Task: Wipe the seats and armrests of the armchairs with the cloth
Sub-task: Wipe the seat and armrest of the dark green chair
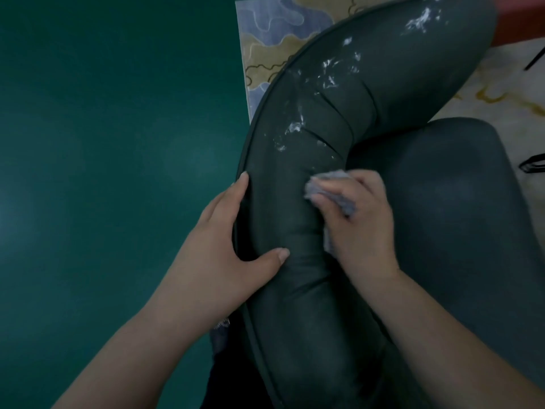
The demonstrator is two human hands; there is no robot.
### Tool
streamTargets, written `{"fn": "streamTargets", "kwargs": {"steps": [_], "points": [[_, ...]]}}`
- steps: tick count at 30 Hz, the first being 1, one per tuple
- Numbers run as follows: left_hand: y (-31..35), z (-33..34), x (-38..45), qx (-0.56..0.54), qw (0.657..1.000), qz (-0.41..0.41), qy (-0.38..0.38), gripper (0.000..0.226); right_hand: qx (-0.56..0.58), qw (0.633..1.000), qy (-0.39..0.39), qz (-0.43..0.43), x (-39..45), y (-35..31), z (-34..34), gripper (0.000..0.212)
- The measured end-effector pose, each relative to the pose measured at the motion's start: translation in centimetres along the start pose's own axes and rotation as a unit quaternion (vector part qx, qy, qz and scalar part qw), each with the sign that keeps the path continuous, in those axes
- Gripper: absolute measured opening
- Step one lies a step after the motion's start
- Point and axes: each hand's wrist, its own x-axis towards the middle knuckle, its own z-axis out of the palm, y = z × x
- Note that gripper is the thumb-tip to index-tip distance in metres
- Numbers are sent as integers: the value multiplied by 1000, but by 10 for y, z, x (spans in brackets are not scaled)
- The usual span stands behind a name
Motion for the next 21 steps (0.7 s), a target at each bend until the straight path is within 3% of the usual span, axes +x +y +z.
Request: {"fn": "streamTargets", "kwargs": {"steps": [3,6,8,13,15,18,19,21], "points": [[2,-5,7,4,1000,3,-18,108,29,998,28,53,5,-3,-6,23],[2,-11,19,18,999,25,-28,109,15,997,-29,-63,14,-24,19,31],[1,-15,26,15,999,25,-31,108,-2,995,-40,-94,10,-18,23,25],[-4,-26,35,-4,997,29,-74,106,34,988,70,132,-5,3,-10,15],[-5,-29,41,-2,995,46,-85,106,35,993,76,82,6,-14,6,19],[-7,-34,54,10,993,70,-95,108,16,999,-7,-46,19,-37,38,24],[-7,-37,58,8,992,73,-101,109,5,999,-5,-54,19,-35,39,23],[-8,-42,68,-4,991,74,-113,110,-8,998,62,10,14,-20,26,19]]}}
